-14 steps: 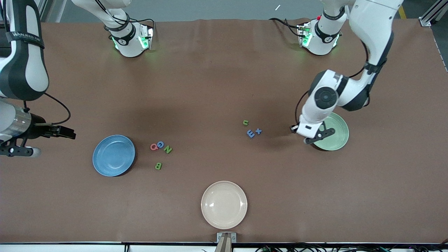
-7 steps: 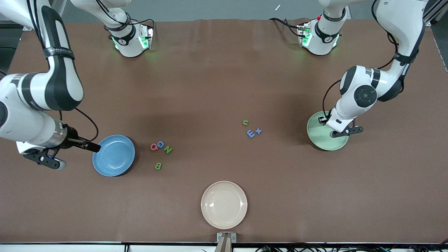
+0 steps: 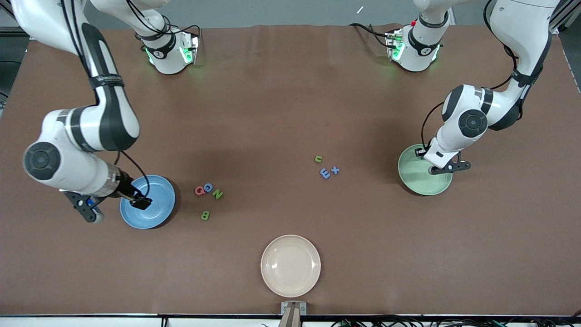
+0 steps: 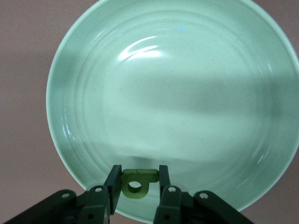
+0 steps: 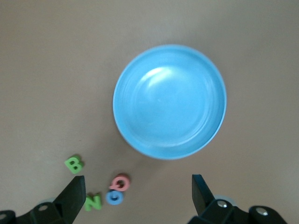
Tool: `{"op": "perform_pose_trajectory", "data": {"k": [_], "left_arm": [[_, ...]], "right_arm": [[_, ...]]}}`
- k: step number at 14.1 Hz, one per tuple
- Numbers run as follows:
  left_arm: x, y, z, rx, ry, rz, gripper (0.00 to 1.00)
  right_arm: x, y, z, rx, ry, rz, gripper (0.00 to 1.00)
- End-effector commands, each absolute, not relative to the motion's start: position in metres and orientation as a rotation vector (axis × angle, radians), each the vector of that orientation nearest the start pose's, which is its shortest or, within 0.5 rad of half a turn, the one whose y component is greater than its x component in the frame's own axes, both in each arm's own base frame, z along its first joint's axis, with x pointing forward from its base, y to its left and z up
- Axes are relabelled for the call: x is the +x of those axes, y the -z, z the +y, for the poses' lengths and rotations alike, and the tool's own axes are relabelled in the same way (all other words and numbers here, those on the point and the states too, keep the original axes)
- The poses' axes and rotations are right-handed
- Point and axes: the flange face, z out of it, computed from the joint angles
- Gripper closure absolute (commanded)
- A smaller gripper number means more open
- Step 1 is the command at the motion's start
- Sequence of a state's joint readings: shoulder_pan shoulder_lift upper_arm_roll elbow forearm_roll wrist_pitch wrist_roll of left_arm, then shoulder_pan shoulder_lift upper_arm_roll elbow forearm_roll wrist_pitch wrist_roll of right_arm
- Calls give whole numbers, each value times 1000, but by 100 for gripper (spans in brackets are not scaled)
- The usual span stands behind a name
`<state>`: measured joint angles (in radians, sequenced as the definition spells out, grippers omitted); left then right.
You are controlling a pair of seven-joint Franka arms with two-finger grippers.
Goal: Sort uppercase to blue plate, lowercase to green plate
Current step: 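Drop the b into the green plate while the right gripper lowers near Q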
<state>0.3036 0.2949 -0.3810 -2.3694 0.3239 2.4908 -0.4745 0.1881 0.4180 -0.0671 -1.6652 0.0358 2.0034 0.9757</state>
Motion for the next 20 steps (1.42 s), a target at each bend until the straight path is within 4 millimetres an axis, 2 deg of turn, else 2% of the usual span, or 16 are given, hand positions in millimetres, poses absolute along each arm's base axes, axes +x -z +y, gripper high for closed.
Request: {"op": "perform_pose_trajectory", "data": {"k": [1,3,5,6,7,8,10,12,14,17,20], "left_arm": [[486,-196,-47,-3038,-146,-173,77],[486,-193,-47,-3045,-141,-174,73],[485,-192,-48,-3046,-141,-171,65],[485,-192,-48,-3046,-141,-171,58],[486,-193,-48,-3046,-136,-170,45],[486,-193,-48,-3046,-136,-170,25],[490,-201,-57,-3047,-111,-152,10],[496,-214,-81,-3062,-66,-129,2],[505,-227,-106,-3077,-16,-230,1],[511,-241,-158,-3077,21,-548,1],[511,-237,-224,-3032,-10,-954,1]], "right_arm": [[643,-338,107,-2762,-88,1561,0],[634,-318,121,-2677,-72,1660,0],[632,-304,126,-2647,-91,1721,1],[632,-294,129,-2628,-99,1761,1],[632,-286,130,-2608,-94,1790,1],[629,-277,139,-2589,-90,1811,1],[628,-262,148,-2501,-94,1880,1],[626,-250,152,-2472,-126,1913,1],[625,-239,151,-2472,-145,1933,2],[622,-225,162,-2448,-146,1975,1],[619,-210,165,-2458,-150,1976,0]]}}
